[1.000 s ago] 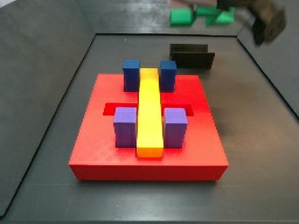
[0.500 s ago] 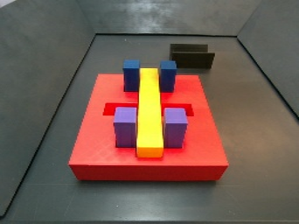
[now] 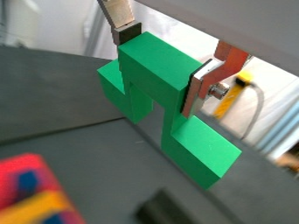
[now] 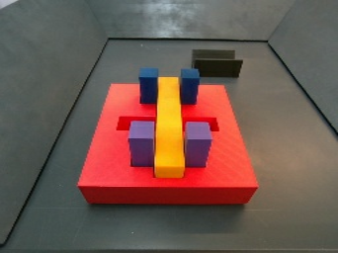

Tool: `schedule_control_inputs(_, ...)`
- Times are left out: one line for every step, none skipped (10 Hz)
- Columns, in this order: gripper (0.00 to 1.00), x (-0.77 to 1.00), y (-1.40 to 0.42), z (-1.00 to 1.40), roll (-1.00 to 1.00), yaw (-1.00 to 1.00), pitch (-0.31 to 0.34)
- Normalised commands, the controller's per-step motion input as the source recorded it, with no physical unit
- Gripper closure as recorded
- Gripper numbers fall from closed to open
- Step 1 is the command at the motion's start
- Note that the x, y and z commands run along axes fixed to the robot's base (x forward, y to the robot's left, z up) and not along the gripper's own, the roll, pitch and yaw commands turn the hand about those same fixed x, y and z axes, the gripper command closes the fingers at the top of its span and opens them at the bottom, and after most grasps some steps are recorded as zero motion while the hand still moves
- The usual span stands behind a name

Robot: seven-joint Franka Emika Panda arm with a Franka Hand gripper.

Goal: Pick up the green object. Move up. Place the green object on the fixture. Regrasp the green object. Move to above the board. Insert the green object.
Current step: Move to above the board.

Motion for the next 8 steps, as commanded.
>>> schedule_control_inputs(1.00, -0.78, -0.87, 0.21, -1.00, -0.08, 0.103)
schedule_control_inputs(1.00, -0.55, -0.57, 0.13, -1.00, -0.08, 0.103)
schedule_control_inputs(1.00, -0.25, -0.23, 0.05, -1.00, -0.06, 0.109)
schedule_control_inputs(1.00, -0.17, -0.14, 0.04, -1.00, -0.06, 0.102)
schedule_control_inputs(1.00, -0.13, -0.05, 0.02, -1.00, -0.05, 0.083)
schedule_control_inputs(1.00, -0.11, -0.01, 0.01, -1.00, -0.05, 0.069)
schedule_control_inputs(1.00, -0.09, 0.02, 0.01, -0.82, -0.03, 0.031)
schedule_control_inputs(1.00, -0.08, 0.02, 0.00, -0.60, -0.02, -0.001)
